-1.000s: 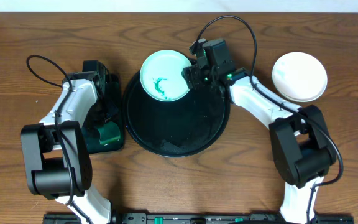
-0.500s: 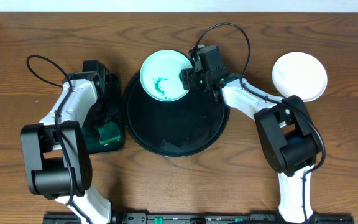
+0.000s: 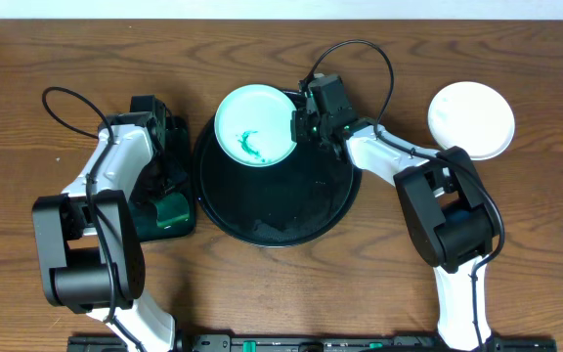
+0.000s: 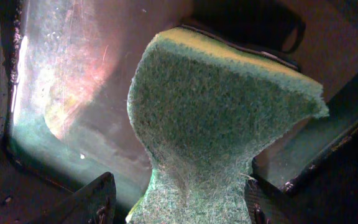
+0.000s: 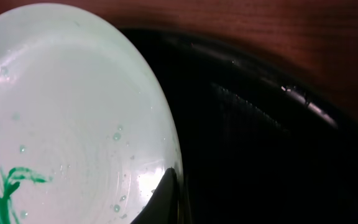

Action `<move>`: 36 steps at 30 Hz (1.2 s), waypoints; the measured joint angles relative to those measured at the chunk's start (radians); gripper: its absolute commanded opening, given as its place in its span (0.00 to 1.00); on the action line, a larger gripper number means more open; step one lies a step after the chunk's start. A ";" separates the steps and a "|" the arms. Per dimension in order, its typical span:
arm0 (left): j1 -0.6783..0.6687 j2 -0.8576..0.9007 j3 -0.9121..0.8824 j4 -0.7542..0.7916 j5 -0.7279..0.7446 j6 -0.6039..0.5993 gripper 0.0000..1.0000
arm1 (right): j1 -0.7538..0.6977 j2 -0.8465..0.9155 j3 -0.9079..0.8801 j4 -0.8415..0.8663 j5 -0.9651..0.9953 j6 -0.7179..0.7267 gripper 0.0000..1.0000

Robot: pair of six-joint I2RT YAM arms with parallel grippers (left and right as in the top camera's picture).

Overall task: Clean dirty plates on tray and stack at the side
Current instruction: 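Drag the last plate to the tray center with the right gripper, then grasp the green sponge and move it over the plate with left gripper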

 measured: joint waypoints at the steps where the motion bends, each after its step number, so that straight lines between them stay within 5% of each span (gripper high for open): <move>1: 0.000 0.000 0.000 0.000 0.000 0.000 0.67 | 0.002 0.000 0.000 -0.006 0.002 0.000 0.01; 6: 0.000 0.000 0.000 -0.002 0.000 0.000 0.66 | 0.002 -0.010 0.004 -0.079 0.004 -0.035 0.01; 13: 0.000 0.000 0.000 -0.003 0.002 0.000 0.66 | 0.018 -0.138 0.002 -0.417 0.143 -0.160 0.01; 17: 0.000 0.000 0.000 -0.002 0.002 0.001 0.45 | 0.023 -0.238 0.002 -0.546 0.219 -0.207 0.01; 21: 0.000 0.000 0.000 0.007 0.005 0.010 0.40 | 0.024 -0.280 0.003 -0.624 0.250 -0.232 0.01; 25: 0.000 0.000 0.000 0.023 0.008 0.011 0.12 | 0.024 -0.265 0.002 -0.648 0.251 -0.240 0.01; 34: -0.001 0.003 0.000 0.031 0.010 0.018 0.07 | 0.032 -0.234 0.002 -0.650 0.253 -0.244 0.01; 36: -0.001 0.003 -0.002 0.033 0.010 0.018 0.13 | 0.032 -0.234 0.002 -0.654 0.253 -0.244 0.01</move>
